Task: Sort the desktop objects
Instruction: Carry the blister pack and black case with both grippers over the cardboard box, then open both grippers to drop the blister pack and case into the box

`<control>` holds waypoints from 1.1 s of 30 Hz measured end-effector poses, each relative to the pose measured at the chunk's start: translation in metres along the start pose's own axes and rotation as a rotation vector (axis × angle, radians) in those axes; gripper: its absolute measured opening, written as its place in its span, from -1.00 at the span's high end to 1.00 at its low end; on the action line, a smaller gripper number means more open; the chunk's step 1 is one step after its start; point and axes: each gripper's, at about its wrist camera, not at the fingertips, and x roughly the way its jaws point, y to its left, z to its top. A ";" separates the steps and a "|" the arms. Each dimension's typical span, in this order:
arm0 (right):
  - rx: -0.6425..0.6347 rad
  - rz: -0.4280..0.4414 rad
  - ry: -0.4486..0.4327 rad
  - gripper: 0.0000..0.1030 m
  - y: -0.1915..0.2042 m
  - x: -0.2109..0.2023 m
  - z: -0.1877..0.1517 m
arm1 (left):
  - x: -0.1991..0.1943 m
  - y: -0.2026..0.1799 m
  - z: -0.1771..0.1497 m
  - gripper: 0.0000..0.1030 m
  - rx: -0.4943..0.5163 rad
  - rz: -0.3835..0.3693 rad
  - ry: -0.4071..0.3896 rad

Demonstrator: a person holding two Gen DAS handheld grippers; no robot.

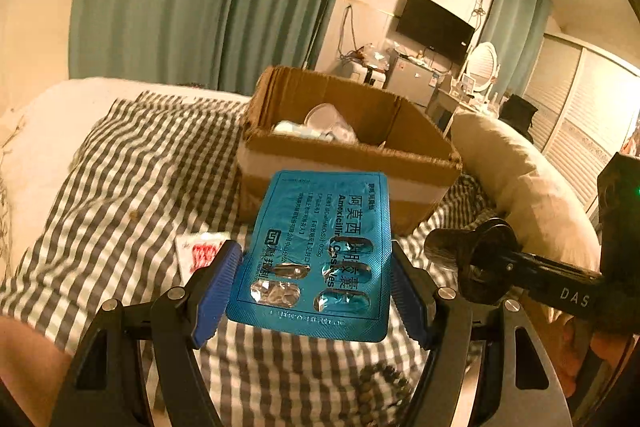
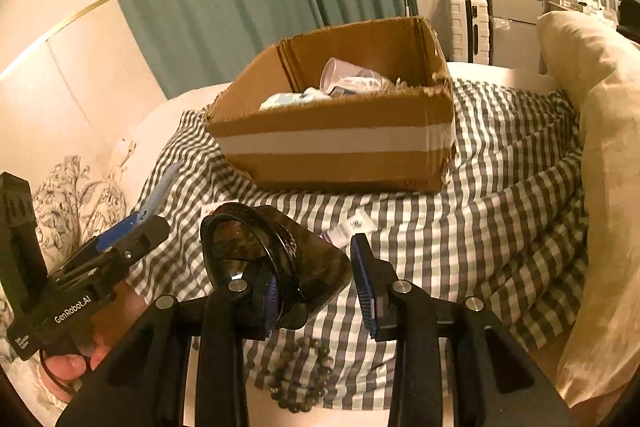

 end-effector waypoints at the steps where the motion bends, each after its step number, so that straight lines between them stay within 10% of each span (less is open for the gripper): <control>1: 0.001 0.000 -0.003 0.38 0.000 0.000 0.005 | 0.003 -0.003 0.003 -0.43 0.006 -0.005 0.001; 19: 0.044 -0.063 -0.163 0.38 -0.029 0.026 0.129 | 0.086 -0.040 0.128 -0.43 0.112 -0.034 -0.074; 33: 0.060 -0.137 -0.103 0.37 -0.059 0.094 0.150 | 0.152 -0.030 0.139 -0.43 0.151 0.029 -0.046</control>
